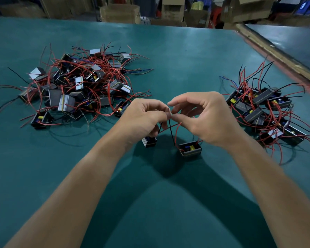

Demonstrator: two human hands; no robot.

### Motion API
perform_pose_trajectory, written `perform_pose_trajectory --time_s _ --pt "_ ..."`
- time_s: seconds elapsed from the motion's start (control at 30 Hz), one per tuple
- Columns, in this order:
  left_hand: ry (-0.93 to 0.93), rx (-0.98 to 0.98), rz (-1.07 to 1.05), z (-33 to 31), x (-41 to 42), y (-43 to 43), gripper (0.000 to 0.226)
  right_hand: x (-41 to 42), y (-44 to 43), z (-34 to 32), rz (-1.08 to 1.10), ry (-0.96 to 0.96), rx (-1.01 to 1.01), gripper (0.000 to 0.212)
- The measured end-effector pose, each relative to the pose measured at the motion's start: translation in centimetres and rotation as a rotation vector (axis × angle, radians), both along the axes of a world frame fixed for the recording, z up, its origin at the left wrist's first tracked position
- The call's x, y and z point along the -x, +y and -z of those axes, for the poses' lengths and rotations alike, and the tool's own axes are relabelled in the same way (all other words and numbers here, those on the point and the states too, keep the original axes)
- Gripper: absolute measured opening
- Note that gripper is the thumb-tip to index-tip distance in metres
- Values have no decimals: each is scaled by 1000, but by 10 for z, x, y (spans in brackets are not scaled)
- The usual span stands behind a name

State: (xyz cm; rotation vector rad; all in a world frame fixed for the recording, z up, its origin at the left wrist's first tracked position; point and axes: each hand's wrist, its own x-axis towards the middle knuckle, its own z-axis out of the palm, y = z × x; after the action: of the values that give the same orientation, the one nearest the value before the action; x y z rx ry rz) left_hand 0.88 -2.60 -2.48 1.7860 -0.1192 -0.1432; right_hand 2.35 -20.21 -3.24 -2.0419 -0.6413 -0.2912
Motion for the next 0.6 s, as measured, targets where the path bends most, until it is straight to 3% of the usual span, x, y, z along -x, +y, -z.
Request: perform_pose_trajectory --time_s 0.37,0.6 --pt "-78 5 -42 5 0 1 15 -2 1 6 6 -127 157 20" --pt "-124 -6 -44 10 -2 3 14 -3 -3 4 45 -147 197 9"
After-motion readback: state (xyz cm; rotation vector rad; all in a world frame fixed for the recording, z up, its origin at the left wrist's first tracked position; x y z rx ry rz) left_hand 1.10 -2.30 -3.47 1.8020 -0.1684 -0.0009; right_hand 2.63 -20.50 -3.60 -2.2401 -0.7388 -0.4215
